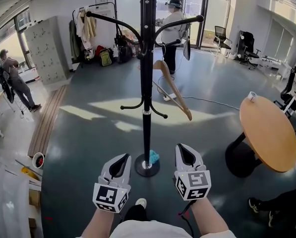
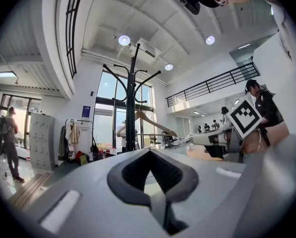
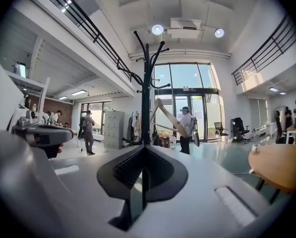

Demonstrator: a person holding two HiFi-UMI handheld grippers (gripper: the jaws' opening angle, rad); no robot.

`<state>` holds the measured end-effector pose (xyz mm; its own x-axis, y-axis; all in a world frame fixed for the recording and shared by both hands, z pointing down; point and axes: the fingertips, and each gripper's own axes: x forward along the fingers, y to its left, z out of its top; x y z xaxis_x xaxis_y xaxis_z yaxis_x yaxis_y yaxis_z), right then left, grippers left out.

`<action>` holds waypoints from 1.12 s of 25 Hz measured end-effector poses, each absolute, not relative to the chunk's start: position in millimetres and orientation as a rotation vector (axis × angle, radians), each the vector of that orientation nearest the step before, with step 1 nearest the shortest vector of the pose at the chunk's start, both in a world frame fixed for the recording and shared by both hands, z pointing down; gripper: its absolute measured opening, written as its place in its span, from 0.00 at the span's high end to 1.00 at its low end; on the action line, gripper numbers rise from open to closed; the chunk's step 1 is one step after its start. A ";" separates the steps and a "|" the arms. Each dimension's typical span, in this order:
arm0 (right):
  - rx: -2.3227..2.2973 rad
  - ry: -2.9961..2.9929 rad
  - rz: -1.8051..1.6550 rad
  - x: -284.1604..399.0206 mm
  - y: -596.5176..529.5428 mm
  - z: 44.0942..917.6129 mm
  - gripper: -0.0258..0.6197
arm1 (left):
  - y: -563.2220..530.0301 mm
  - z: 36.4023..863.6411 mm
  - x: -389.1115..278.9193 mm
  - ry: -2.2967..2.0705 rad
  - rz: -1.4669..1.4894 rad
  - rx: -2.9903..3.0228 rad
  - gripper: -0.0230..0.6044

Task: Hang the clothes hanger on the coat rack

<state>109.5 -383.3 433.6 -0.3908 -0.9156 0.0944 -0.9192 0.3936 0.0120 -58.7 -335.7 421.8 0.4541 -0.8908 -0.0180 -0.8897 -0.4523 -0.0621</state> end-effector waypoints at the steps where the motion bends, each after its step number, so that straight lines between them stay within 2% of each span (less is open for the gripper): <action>1: 1.675 -2.541 0.071 110.8 -372.4 442.4 0.92 | -327.3 422.4 -56.1 1.610 -0.023 -2.622 0.96; 18: 1.566 -2.559 0.232 121.3 -229.2 506.8 0.92 | -201.9 458.2 -64.2 1.710 -0.092 -2.623 0.96; 28: 1.618 -2.498 0.234 89.9 -116.6 509.2 0.92 | -86.8 457.3 -102.8 1.686 -0.102 -2.648 0.96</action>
<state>89.9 -116.6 509.2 -0.4042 -0.8893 0.2142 -0.9136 0.4041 -0.0461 -102.8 -86.8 457.3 0.4215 -0.9052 0.0544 -0.9052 -0.4236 -0.0352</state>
